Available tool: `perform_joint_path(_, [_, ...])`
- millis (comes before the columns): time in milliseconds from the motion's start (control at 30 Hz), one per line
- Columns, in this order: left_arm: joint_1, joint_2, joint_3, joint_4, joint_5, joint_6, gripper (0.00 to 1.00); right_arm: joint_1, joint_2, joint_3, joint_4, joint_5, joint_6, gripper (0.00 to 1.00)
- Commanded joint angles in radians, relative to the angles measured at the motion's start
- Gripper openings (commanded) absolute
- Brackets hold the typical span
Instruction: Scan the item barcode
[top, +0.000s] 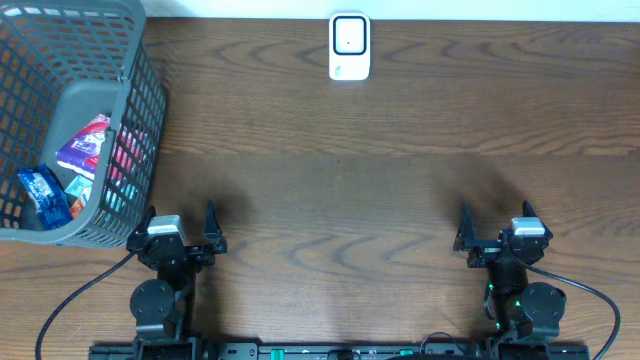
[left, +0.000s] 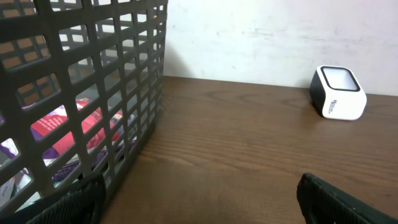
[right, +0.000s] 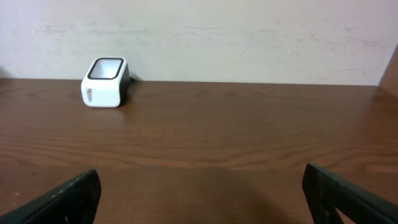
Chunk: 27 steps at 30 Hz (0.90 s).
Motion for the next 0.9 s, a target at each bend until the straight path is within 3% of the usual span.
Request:
perform_joint_path(0, [0.005,-0.003,-0.018,-0.037,-0.039,-0.004,0.98,-0.005,-0.003,-0.003,-0.002,-0.002,0.014,0.99])
perform_joint_path(733, [0.005,-0.003,-0.018,-0.035,-0.013,-0.014,0.98,-0.005,-0.003,-0.003,-0.002,-0.002,0.014,0.99])
perform_joint_path(867, [0.005,-0.003,-0.018,-0.008,0.201,-0.219,0.98,-0.005,-0.003,-0.003,-0.002,-0.002,0.014,0.99])
